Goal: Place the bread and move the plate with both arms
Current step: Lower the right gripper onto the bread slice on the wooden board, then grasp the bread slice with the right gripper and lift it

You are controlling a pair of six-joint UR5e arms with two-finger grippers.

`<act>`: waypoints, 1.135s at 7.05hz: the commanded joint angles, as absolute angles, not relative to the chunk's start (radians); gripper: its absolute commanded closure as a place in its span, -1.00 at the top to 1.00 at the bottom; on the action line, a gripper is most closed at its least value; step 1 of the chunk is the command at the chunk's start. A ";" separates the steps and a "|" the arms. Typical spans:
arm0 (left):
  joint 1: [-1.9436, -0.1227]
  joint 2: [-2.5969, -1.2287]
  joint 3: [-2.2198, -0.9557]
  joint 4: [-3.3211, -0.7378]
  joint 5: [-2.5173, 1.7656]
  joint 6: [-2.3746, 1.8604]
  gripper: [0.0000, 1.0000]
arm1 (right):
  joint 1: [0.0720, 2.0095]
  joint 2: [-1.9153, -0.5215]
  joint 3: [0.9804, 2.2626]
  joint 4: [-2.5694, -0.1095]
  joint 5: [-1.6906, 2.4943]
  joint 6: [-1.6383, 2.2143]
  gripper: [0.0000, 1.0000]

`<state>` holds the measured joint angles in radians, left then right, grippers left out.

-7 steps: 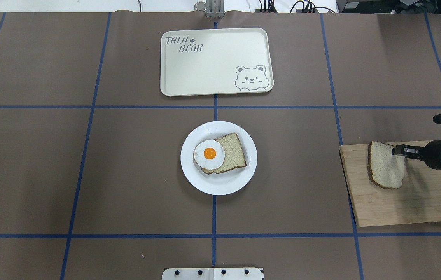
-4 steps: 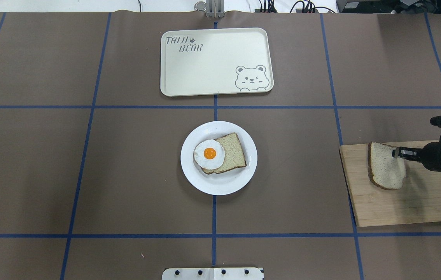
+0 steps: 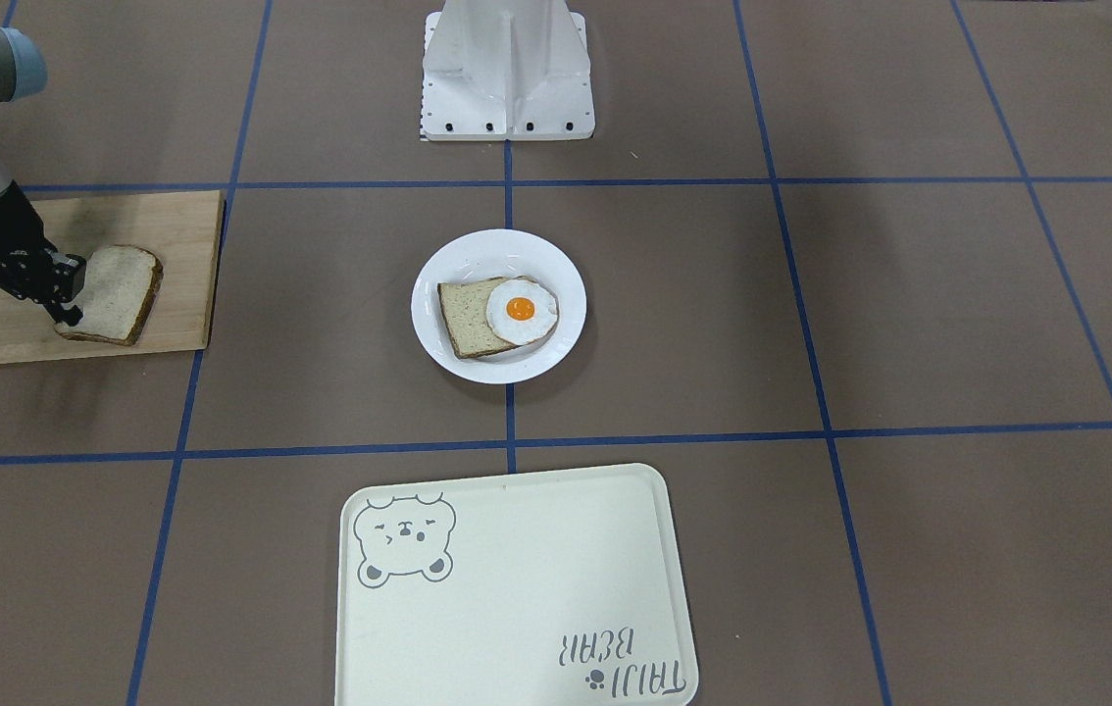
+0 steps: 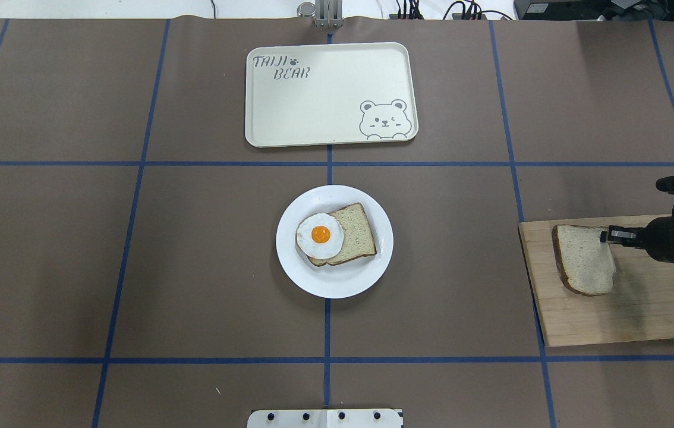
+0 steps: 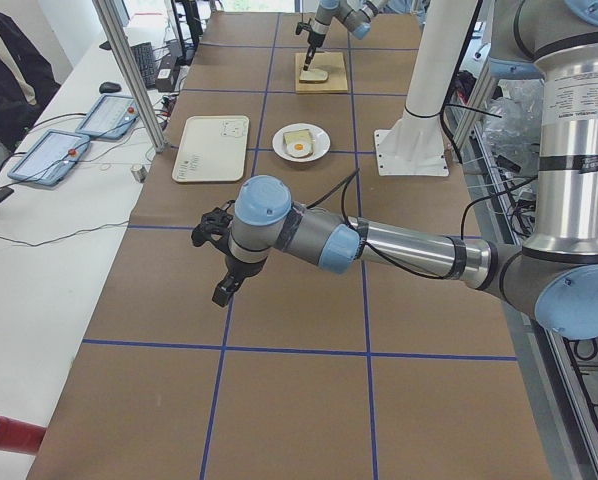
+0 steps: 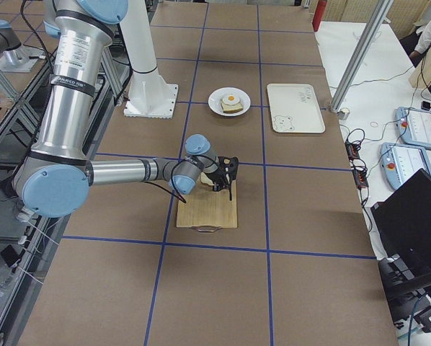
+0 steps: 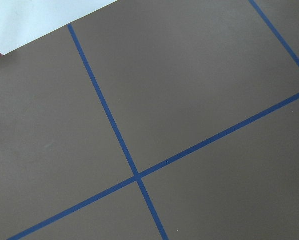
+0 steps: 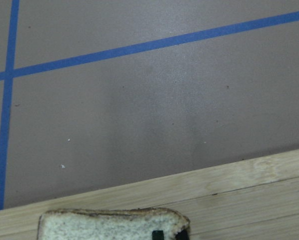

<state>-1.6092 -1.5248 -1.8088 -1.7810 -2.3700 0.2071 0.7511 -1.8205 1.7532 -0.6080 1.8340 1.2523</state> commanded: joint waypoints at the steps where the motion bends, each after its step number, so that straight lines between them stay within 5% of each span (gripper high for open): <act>1: -1.609 -1.525 -1.812 -1.781 -2.370 0.207 0.96 | 0.793 -1.838 1.776 -0.601 1.891 1.255 -1.00; 5: -1.609 -1.525 -1.809 -1.781 -2.370 0.206 0.96 | 0.834 -1.838 1.798 -0.598 1.936 1.287 -1.00; 8: -1.609 -1.525 -1.809 -1.781 -2.370 0.206 0.96 | 0.864 -1.798 1.896 -0.601 1.941 1.669 -1.00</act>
